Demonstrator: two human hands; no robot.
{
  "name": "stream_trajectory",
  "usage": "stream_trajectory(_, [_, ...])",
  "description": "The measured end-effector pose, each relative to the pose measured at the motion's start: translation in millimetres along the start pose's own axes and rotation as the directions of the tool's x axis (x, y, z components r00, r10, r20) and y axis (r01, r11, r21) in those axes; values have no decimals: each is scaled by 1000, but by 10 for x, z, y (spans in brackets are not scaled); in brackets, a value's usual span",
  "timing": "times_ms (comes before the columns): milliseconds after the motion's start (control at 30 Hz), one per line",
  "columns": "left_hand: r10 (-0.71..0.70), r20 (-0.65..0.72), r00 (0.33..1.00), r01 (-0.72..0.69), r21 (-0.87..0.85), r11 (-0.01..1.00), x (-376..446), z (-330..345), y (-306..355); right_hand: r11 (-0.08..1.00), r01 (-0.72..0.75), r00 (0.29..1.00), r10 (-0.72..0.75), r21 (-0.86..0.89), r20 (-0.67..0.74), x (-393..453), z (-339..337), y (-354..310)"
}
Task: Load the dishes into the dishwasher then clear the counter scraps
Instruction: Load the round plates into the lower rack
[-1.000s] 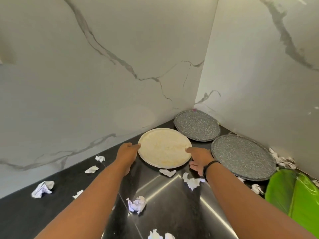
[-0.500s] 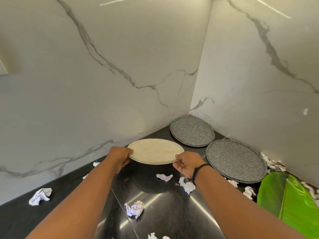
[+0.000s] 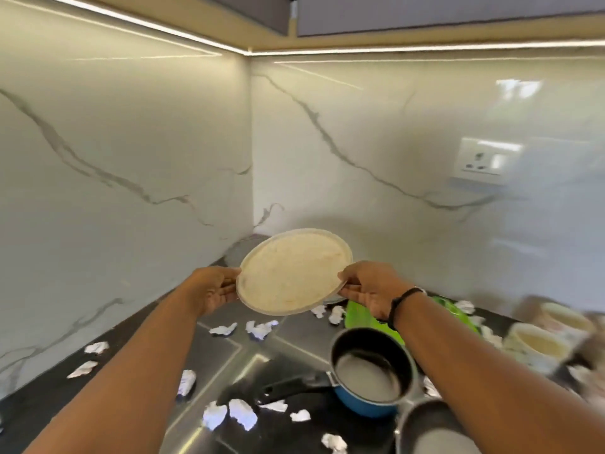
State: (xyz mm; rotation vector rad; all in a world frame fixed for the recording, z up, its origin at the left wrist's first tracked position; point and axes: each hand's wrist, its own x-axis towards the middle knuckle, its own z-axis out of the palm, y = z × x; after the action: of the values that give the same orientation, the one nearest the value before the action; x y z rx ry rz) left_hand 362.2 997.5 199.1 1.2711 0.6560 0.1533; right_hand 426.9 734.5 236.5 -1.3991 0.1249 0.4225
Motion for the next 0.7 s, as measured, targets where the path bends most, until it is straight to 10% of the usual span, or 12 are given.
stream_trajectory(333, [-40,513,857,-54,166,985,-896,1556,-216,998,38,982,-27,57,-186,-1217,-2064,-218])
stream_trajectory(700, [-154,634,758,-7,244,970,-2601,3253,-1405,979,132,900,-53,153,-433,-3070,-4218,419])
